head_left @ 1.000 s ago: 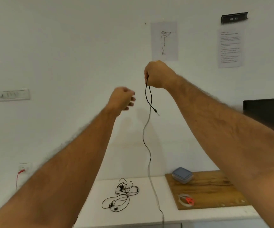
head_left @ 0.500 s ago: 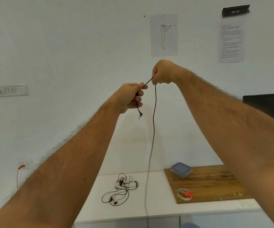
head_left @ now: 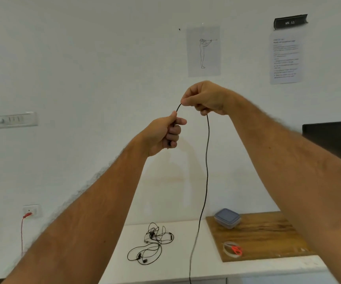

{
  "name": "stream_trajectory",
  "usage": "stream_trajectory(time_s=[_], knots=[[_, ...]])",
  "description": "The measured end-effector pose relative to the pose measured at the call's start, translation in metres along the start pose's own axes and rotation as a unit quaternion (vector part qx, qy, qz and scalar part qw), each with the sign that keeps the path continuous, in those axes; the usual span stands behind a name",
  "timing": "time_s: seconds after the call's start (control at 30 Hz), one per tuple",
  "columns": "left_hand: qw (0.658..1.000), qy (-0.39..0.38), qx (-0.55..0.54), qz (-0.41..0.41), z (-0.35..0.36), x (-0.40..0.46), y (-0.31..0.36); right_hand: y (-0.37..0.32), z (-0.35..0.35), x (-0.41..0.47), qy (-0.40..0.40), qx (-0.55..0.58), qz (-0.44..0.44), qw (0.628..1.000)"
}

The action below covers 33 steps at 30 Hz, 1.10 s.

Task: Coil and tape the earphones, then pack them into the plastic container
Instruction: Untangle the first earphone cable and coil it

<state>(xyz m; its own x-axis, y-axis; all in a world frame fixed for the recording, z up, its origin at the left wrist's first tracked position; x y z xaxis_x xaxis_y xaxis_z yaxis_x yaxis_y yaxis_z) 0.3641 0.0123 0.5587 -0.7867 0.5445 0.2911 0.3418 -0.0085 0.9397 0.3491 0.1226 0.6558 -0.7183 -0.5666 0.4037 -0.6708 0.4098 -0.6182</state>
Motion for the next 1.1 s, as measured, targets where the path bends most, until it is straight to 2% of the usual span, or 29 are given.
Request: stream_trajectory(time_s=[0.13, 0.3, 0.47, 0.63, 0.73, 0.9, 1.1], knots=[[0.998, -0.011, -0.033, 0.051, 0.015, 0.001, 0.014, -0.007, 0.005, 0.002, 0.021, 0.033, -0.052, 0.998], [0.992, 0.0, -0.005, 0.123, 0.023, 0.001, 0.043, 0.001, 0.015, 0.0, 0.055, 0.066, -0.065, 0.994], [0.985, 0.032, -0.005, 0.167, 0.017, 0.004, 0.068, 0.015, 0.04, -0.003, 0.04, 0.161, -0.09, 0.982], [0.98, 0.057, 0.015, 0.19, 0.009, 0.005, 0.084, 0.036, 0.076, -0.005, 0.012, 0.216, -0.071, 0.974], [0.974, 0.09, 0.055, 0.201, -0.003, 0.002, 0.082, 0.041, 0.093, -0.01, -0.012, 0.2, -0.048, 0.979], [0.967, 0.128, 0.071, 0.209, -0.02, -0.004, 0.074, 0.037, 0.115, -0.018, -0.07, 0.112, -0.007, 0.991], [0.948, 0.161, 0.189, 0.201, -0.022, -0.008, 0.073, 0.031, 0.11, -0.025, -0.066, 0.067, 0.022, 0.995]])
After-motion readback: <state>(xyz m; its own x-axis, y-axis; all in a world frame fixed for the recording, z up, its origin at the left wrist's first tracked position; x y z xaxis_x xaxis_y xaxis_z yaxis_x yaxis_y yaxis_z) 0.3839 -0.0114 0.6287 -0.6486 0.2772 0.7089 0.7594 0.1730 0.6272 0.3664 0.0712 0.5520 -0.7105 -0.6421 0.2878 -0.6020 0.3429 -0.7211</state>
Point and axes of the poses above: each hand's wrist, its own x-axis towards the middle knuckle, its own z-axis out of the palm, y = z × x, the point moved 10 cm from there along x, towards the middle knuckle, and after that the axes turned 12 degrees about -y, right-handed, at the moved point
